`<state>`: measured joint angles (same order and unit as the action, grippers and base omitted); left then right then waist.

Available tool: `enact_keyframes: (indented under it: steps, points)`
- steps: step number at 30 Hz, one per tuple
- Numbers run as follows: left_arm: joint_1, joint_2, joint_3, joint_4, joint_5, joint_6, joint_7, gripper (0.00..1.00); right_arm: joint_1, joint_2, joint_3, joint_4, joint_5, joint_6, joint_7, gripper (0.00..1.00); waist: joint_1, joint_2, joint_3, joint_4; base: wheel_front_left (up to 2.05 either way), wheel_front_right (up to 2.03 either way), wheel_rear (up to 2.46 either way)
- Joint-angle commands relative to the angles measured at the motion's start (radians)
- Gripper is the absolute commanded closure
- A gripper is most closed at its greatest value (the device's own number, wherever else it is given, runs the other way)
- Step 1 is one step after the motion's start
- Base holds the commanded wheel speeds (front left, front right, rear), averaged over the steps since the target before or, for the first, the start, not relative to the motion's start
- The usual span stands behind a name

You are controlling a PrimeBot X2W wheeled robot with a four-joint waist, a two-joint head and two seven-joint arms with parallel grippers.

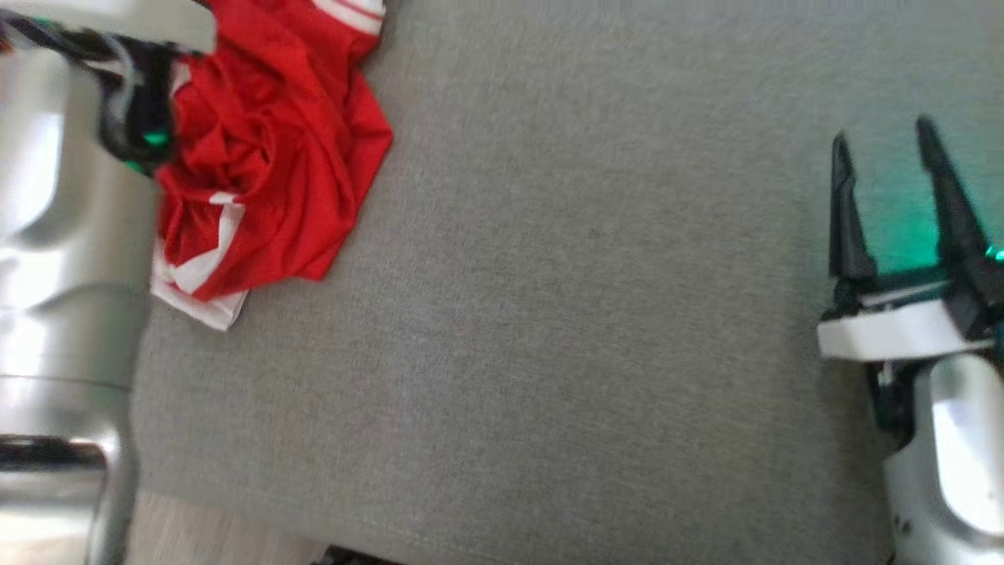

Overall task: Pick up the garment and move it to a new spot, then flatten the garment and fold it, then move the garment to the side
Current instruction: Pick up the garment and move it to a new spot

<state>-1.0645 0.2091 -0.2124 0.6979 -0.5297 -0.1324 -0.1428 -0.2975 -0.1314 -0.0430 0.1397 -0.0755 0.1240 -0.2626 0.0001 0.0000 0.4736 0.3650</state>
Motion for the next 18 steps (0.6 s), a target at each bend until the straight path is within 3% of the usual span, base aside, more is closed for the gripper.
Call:
enact_keyframes:
  steps: [1,4,5,6,13,18]
  points:
    - [-0.028,0.084,0.008,-0.057,-0.008,0.002,0.028,1.00,0.021,0.020,0.020,-0.026,0.012,0.007,0.001,0.00,-0.0001,0.0000,-0.100,-0.066,0.00,0.00,0.00]
    - [-0.019,0.124,-0.004,-0.108,0.001,0.018,0.088,1.00,0.049,0.038,0.014,-0.025,0.020,0.007,0.001,0.00,-0.0001,0.0000,-0.127,-0.080,0.00,0.00,0.00]
    - [-0.009,0.135,-0.005,-0.116,0.008,0.034,0.106,0.58,0.054,0.041,0.013,-0.027,0.021,0.007,0.001,0.00,-0.0001,0.0000,-0.128,-0.082,0.00,0.00,0.00]
    - [0.003,0.145,-0.006,-0.120,0.013,0.049,0.125,0.00,0.059,0.044,0.011,-0.028,0.021,0.007,0.001,0.00,-0.0001,0.0000,-0.125,-0.084,0.00,0.00,0.00]
    - [0.120,0.162,0.005,-0.046,-0.016,0.116,0.246,0.00,0.040,0.025,0.004,-0.040,0.009,0.007,0.001,0.00,-0.0001,0.0000,-0.030,-0.066,0.00,0.00,0.00]
    - [0.176,0.113,0.003,0.096,-0.073,0.104,0.326,0.00,0.016,0.003,0.006,-0.035,0.007,0.007,0.001,0.00,-0.0001,0.0000,0.018,-0.057,0.00,0.00,0.00]
